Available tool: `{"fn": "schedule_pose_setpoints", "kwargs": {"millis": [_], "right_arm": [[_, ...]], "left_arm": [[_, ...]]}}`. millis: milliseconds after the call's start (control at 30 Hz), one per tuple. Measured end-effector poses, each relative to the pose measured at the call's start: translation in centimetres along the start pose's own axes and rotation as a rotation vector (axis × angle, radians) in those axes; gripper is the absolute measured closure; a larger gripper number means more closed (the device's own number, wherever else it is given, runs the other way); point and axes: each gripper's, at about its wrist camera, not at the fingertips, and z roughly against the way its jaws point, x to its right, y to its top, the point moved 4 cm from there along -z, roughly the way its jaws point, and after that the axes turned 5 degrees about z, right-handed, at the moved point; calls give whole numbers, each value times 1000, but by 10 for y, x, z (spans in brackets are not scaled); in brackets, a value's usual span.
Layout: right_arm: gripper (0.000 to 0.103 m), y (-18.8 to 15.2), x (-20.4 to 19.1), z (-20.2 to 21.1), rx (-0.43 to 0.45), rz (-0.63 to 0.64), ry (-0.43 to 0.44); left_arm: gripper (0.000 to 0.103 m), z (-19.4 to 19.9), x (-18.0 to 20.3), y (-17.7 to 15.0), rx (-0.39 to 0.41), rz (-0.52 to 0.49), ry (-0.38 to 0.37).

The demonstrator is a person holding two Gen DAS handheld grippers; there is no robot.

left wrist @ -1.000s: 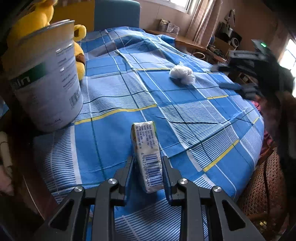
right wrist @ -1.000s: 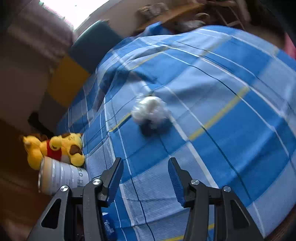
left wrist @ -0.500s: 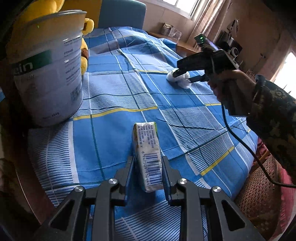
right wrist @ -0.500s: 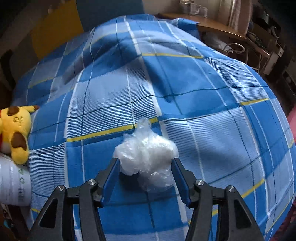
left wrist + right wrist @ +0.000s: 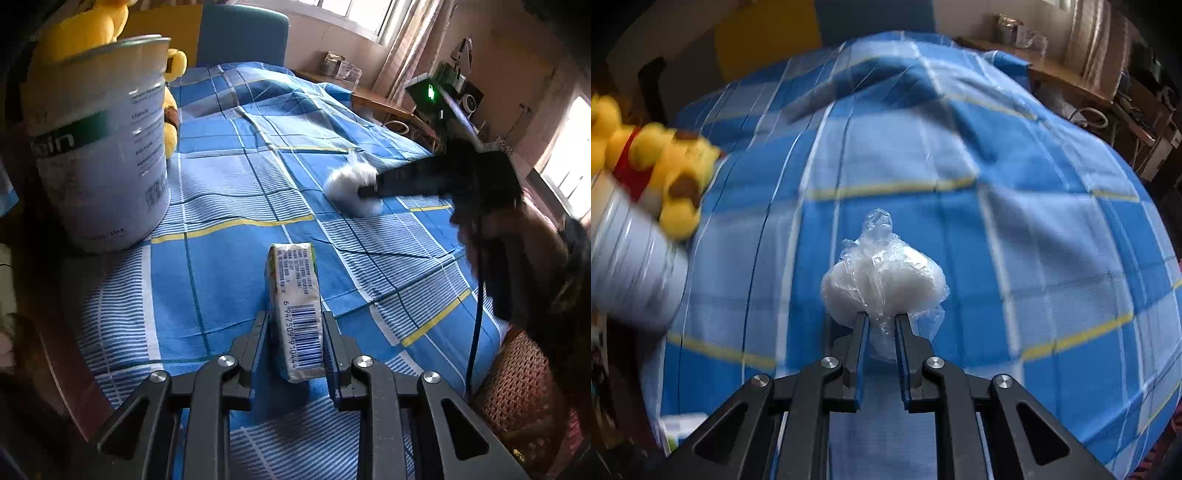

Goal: Organize soft objects
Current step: 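Grasp the blue tissue pack with the left gripper while the right gripper grasps the wrapped cotton ball, then carry the tissue pack to the gold tray and release it with the left gripper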

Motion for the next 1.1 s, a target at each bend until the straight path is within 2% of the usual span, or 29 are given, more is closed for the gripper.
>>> {"fn": "schedule_pose_setpoints", "kwargs": {"millis": [100,300,567,867,1100], "right_arm": [[91,-15,5,-17,-19,-34,-8],[92,-14,10,-16,8,-60,4],[92,-15,8,-16,24,-49,0],[92,-14,13,-18,21,-74,33],[92,-14,10,-17,28,-53,10]], "left_arm": [[76,8,2,-3,8,-6,9],[76,41,4,-3,83,-24,44],[76,83,-8,-1,165,3,111],[76,120,-39,-7,229,48,222],[76,136,-72,-18,244,109,299]]}}
